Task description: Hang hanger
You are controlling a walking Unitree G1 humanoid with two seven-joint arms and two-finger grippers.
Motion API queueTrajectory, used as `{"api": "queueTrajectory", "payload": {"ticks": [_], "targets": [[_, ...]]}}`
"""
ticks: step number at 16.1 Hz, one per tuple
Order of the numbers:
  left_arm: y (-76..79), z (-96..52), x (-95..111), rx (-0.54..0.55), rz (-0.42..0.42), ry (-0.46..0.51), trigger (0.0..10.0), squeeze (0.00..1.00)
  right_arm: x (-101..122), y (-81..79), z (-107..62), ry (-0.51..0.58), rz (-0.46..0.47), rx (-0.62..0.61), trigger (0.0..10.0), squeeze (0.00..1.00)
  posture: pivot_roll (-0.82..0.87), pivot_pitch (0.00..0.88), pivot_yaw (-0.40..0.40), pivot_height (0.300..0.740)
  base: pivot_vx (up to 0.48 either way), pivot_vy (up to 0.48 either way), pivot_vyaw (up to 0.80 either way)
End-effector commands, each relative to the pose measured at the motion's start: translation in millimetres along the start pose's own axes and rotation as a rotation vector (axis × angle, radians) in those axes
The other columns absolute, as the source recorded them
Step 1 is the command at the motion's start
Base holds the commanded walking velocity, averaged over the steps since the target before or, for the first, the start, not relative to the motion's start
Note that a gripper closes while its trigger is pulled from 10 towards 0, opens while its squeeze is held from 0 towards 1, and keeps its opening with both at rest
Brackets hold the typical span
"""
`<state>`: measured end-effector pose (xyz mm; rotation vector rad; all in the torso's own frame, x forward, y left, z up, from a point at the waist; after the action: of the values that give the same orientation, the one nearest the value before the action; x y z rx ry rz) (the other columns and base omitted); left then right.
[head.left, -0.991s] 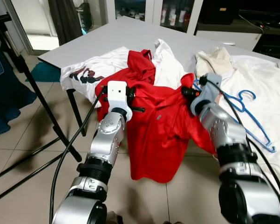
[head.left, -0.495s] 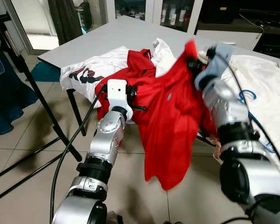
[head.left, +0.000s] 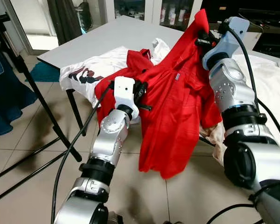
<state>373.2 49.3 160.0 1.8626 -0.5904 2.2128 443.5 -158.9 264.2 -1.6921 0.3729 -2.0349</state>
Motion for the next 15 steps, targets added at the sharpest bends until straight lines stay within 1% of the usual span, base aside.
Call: {"api": "queueTrajectory", "payload": {"ticks": [1,3,4,5,6,7,8,10,11,12,13,15], "targets": [[5.4,-1.2,4.2,-0.036,0.019,0.032,10.0,1.00,24.6,-8.1,4.7,0.081,-0.025,0.023,0.0,0.00,0.10,0.000,-0.001,0.740,0.000,0.000,0.00],[12.2,-2.8,8.9,-0.078,0.073,0.072,10.0,1.00,32.3,-7.4,6.8,0.100,-0.044,0.012,0.0,0.00,0.10,0.000,-0.001,0.740,0.000,0.000,0.00],[12.7,-3.3,10.5,-0.069,0.101,0.085,10.0,1.00,32.3,-7.2,7.6,0.092,-0.056,0.009,0.0,0.00,0.10,0.000,-0.001,0.740,0.000,0.000,0.00],[7.6,-2.7,10.8,-0.025,0.110,0.081,10.0,1.00,28.1,-6.5,7.5,0.080,-0.063,0.009,0.0,0.00,0.10,0.000,-0.001,0.740,0.000,0.000,0.00],[4.7,-2.3,10.9,-0.003,0.113,0.077,10.0,1.00,25.8,-6.2,7.2,0.075,-0.065,0.010,0.0,0.00,0.10,0.000,-0.001,0.740,0.000,0.000,0.00],[-4.9,-2.0,12.8,0.049,0.113,0.082,10.0,0.64,12.0,-2.5,4.1,0.045,-0.082,0.007,0.0,0.00,0.10,0.000,-0.002,0.740,0.000,0.000,0.00],[-8.4,-2.6,15.3,0.066,0.112,0.096,10.0,0.00,7.4,-0.2,2.4,0.038,-0.088,0.004,0.0,0.00,0.10,0.000,0.001,0.740,0.000,0.000,0.00],[-20.1,-4.9,23.0,0.126,0.101,0.140,10.0,0.00,1.0,11.5,-4.8,0.055,-0.081,-0.021,0.0,0.00,0.10,0.000,0.001,0.740,0.000,0.000,0.00],[-19.8,-4.8,21.4,0.112,0.094,0.132,10.0,0.00,1.4,15.6,-7.7,0.075,-0.071,-0.033,0.0,0.00,0.11,0.000,0.002,0.740,0.000,0.000,0.00],[-13.3,-4.7,14.9,0.060,0.082,0.103,10.0,0.00,1.3,18.6,-10.8,0.092,-0.061,-0.038,0.0,0.00,0.10,0.000,0.005,0.740,0.000,0.000,0.00],[-2.1,-5.8,9.2,-0.015,0.090,0.085,10.0,0.00,0.2,17.9,-12.8,0.099,-0.057,-0.030,0.0,0.00,0.10,0.000,0.006,0.740,0.000,0.000,0.00],[31.2,-12.7,0.6,-0.208,0.152,0.081,10.0,0.00,0.1,10.3,-15.3,0.122,-0.077,0.007,0.0,0.00,0.09,0.000,0.010,0.740,0.000,0.000,0.00]]}}
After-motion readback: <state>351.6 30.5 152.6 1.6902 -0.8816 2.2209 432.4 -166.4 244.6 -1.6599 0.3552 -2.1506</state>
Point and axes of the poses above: a point about 5 cm out from each wrist's last joint towards the gripper, its own z axis pointing out of the wrist towards the gripper, its own x axis along the axis of the wrist's last joint, y = z × x, the point moved 3 cm from there along z, pointing out of the wrist towards the gripper, and after that the axes turned 15 degrees about z, right-handed, at the moved point
